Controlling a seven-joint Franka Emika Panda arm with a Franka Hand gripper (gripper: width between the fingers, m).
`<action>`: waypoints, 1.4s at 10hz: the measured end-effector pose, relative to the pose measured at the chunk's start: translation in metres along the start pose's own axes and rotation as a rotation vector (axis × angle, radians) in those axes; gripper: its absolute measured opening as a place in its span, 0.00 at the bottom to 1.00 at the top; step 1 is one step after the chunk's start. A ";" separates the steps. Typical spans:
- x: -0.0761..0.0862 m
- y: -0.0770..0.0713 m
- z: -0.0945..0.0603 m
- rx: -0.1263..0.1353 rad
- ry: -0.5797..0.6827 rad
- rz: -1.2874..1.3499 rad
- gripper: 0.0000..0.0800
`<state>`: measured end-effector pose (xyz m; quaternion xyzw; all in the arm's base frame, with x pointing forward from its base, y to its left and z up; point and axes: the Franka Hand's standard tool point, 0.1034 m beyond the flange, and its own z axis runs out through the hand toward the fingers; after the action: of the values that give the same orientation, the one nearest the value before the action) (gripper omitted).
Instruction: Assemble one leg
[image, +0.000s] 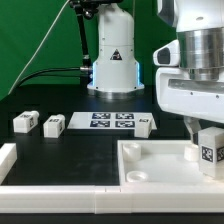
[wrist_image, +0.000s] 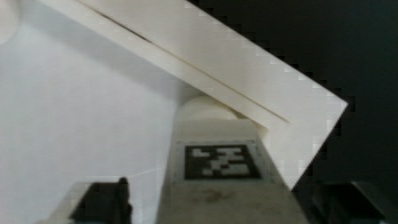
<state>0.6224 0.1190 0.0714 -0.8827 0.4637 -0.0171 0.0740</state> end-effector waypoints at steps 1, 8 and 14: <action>-0.001 0.000 0.000 -0.002 0.003 -0.134 0.78; 0.002 0.002 0.000 -0.026 -0.011 -1.032 0.81; -0.003 -0.002 -0.002 -0.041 0.002 -1.212 0.46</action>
Offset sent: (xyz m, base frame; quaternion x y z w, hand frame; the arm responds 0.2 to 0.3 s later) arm -0.0022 0.0059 0.0038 -0.0105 -0.0222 -0.3206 0.9469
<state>0.6223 0.1220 0.0739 -0.9909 -0.1213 -0.0480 0.0338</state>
